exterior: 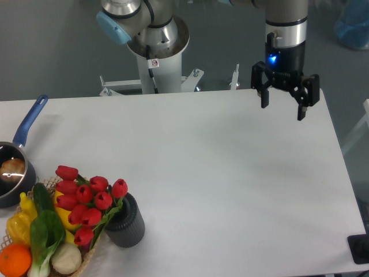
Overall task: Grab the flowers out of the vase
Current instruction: 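Move the open gripper toward the red tulips in the black vase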
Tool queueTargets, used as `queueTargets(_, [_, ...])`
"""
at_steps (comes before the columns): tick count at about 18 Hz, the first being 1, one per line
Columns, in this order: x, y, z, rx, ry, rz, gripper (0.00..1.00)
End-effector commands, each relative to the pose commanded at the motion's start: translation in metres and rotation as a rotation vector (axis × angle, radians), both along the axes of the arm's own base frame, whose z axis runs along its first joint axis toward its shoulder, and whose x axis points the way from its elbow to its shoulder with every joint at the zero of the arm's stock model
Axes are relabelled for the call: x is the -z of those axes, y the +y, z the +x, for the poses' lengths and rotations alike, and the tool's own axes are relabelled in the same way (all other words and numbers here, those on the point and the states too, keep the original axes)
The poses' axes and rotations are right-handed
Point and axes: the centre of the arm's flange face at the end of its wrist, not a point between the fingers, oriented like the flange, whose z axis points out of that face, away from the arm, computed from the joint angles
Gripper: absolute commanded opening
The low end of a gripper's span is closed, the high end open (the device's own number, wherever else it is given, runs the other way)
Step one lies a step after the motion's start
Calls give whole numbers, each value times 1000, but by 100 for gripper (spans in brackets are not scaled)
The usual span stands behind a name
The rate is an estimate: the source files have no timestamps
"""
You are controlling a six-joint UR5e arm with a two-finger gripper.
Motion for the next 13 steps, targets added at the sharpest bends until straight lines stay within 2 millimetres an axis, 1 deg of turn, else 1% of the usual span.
queueTargets(4, [-4,2,0,8,8,2,100])
queueTargets(6, [-2,6,2,16,-3,18,100])
queueTargets(9, [10,13,7,50,-60,100,100])
queueTargets(10, [13,13,7,56,-84,142,100])
queueTargets(11, [21,13,5,53,-122,184,100])
queueTargets(13, [25,8,1,49,-148,228,100])
